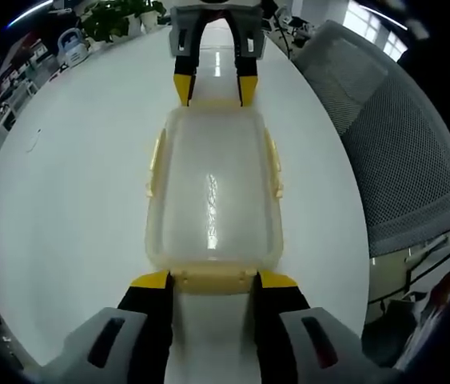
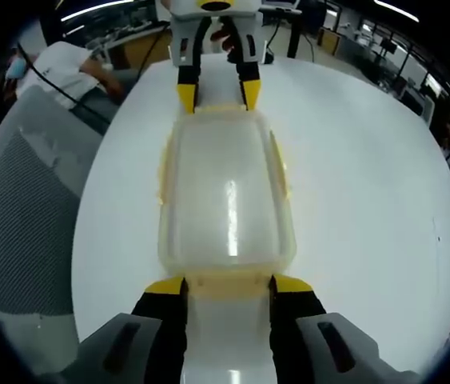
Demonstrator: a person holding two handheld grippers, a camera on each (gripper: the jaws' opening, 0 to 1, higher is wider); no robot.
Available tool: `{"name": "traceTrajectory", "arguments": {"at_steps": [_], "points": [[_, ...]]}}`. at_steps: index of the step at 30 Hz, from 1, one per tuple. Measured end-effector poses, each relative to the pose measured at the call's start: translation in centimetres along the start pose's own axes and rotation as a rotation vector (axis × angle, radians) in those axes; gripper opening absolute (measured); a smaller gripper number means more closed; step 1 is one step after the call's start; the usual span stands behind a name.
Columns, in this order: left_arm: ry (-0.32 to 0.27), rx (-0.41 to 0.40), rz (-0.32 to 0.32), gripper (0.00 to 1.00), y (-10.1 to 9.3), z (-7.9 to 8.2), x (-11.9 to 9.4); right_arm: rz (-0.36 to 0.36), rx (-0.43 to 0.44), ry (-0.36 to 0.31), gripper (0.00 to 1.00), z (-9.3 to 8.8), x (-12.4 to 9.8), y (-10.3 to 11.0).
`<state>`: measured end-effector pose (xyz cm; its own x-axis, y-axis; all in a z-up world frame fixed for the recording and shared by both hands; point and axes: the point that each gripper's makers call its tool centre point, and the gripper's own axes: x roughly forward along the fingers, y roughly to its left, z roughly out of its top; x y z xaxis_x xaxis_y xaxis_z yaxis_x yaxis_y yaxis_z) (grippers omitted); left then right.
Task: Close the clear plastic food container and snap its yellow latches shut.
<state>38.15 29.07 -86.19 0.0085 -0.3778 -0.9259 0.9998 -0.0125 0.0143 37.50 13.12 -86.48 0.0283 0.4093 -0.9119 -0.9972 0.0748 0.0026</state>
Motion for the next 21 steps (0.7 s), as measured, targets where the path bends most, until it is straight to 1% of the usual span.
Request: {"name": "traceTrajectory", "arguments": {"at_steps": [11, 21], "points": [[-0.006, 0.000, -0.001, 0.38, 0.06, -0.03, 0.00, 0.003, -0.003, -0.004, 0.38, 0.03, -0.02, 0.00], [0.003, 0.004, 0.002, 0.38, 0.07, -0.02, -0.06, -0.005, -0.009, 0.014, 0.38, 0.09, -0.03, -0.03]]}}
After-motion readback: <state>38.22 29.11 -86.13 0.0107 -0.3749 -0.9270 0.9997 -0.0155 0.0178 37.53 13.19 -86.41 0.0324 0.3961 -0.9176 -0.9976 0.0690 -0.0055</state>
